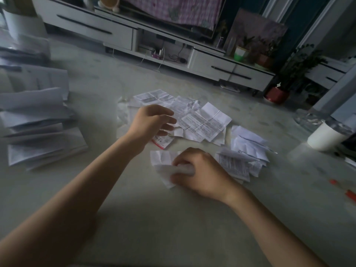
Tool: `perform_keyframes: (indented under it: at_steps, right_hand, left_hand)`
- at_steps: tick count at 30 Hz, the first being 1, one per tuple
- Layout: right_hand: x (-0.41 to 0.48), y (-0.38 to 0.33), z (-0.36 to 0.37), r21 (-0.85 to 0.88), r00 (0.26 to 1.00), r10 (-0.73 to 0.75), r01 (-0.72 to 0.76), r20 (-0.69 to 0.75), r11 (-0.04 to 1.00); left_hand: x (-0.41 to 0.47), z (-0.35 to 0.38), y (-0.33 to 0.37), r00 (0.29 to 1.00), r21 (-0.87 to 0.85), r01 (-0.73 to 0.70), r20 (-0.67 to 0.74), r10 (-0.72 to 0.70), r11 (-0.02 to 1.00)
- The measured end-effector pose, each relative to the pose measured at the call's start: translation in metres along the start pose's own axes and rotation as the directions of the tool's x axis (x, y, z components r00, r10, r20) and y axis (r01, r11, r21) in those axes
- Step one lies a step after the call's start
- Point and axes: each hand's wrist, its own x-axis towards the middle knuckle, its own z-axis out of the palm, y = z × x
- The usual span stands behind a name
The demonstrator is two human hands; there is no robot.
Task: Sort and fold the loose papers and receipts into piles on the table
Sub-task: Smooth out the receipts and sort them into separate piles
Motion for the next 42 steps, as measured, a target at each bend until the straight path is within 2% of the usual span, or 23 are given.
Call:
perform_keyframes:
  at_steps: [2, 4, 6, 8, 10, 12, 14, 15, 17, 18, 19, 23, 25, 28, 30, 32, 36, 39, 42]
  right_hand:
    - [0.000, 0.001, -0.002, 0.137, 0.996, 0.052, -0.042, -0.070, 0.990]
    - [0.002, 0.002, -0.008, 0.311, 0.975, 0.163, -0.110, -0.149, 0.944]
    - [0.005, 0.003, -0.020, 0.572, 0.931, 0.321, -0.170, -0.174, 0.803]
    - [0.005, 0.005, -0.030, 0.753, 0.904, 0.415, -0.200, -0.106, 0.627]
    - [0.004, 0.009, -0.035, 0.735, 0.905, 0.416, -0.222, -0.088, 0.640]
    - [0.003, 0.014, -0.034, 0.677, 0.907, 0.409, -0.239, -0.101, 0.697]
    - [0.003, 0.015, -0.033, 0.676, 0.911, 0.408, -0.264, -0.061, 0.688]
    - [0.003, 0.015, -0.034, 0.729, 0.905, 0.425, -0.278, -0.020, 0.625]
    - [0.004, 0.013, -0.038, 0.865, 0.874, 0.478, -0.302, 0.084, 0.401]
    - [0.005, 0.012, -0.040, 0.891, 0.864, 0.485, -0.319, 0.133, 0.324]
    - [0.005, 0.011, -0.041, 0.890, 0.864, 0.471, -0.345, 0.176, 0.299]
    - [0.002, 0.011, -0.035, 0.800, 0.857, 0.435, -0.456, 0.276, 0.391]
    - [0.003, 0.008, -0.030, 0.794, 0.861, 0.463, -0.427, 0.211, 0.432]
    - [0.005, 0.008, -0.026, 0.699, 0.863, 0.505, -0.366, 0.008, 0.615]
    - [0.005, 0.010, -0.027, 0.631, 0.874, 0.482, -0.340, -0.062, 0.698]
    - [0.003, 0.010, -0.028, 0.617, 0.893, 0.447, -0.329, -0.042, 0.715]
    - [0.002, 0.009, -0.029, 0.585, 0.933, 0.359, -0.277, -0.025, 0.762]
    - [0.001, 0.013, -0.034, 0.552, 0.941, 0.338, -0.273, -0.015, 0.788]
    - [-0.001, 0.016, -0.043, 0.546, 0.941, 0.332, -0.308, 0.058, 0.779]
  left_hand:
    - [0.000, 0.001, 0.000, 0.999, -0.003, 0.003, 0.034, -0.003, 1.000]
    - [-0.001, 0.002, 0.000, 0.993, -0.007, 0.020, 0.114, -0.019, 1.000]
    - [-0.003, 0.003, 0.001, 0.966, -0.032, 0.068, 0.251, -0.058, 0.997]
    - [-0.008, 0.006, 0.002, 0.914, -0.021, 0.110, 0.394, -0.093, 0.994]
    - [-0.012, 0.011, 0.000, 0.894, 0.043, 0.064, 0.442, -0.077, 0.997]
    - [-0.013, 0.015, -0.005, 0.913, 0.120, -0.046, 0.408, -0.007, 0.992]
    - [-0.011, 0.016, -0.009, 0.938, 0.149, -0.100, 0.343, 0.044, 0.984]
    - [-0.010, 0.016, -0.010, 0.946, 0.155, -0.101, 0.320, 0.046, 0.983]
    - [-0.011, 0.016, -0.010, 0.953, 0.136, -0.093, 0.298, 0.049, 0.986]
    - [-0.011, 0.017, -0.011, 0.957, 0.127, -0.092, 0.286, 0.053, 0.988]
    - [-0.010, 0.017, -0.012, 0.960, 0.130, -0.106, 0.272, 0.067, 0.986]
    - [-0.014, 0.022, -0.014, 0.964, 0.144, -0.151, 0.242, 0.113, 0.978]
    - [-0.017, 0.026, -0.013, 0.966, 0.096, -0.109, 0.247, 0.083, 0.989]
    - [-0.018, 0.027, -0.011, 0.956, -0.054, 0.105, 0.279, -0.086, 0.993]
    - [-0.015, 0.025, -0.011, 0.935, -0.079, 0.188, 0.320, -0.153, 0.979]
    - [-0.015, 0.023, -0.011, 0.940, -0.016, 0.157, 0.311, -0.144, 0.988]
    - [-0.019, 0.025, -0.014, 0.963, 0.082, -0.013, 0.268, -0.009, 0.997]
    - [-0.018, 0.025, -0.014, 0.973, 0.064, -0.034, 0.232, 0.018, 0.997]
    - [-0.016, 0.020, -0.009, 0.975, 0.045, -0.042, 0.220, 0.031, 0.998]
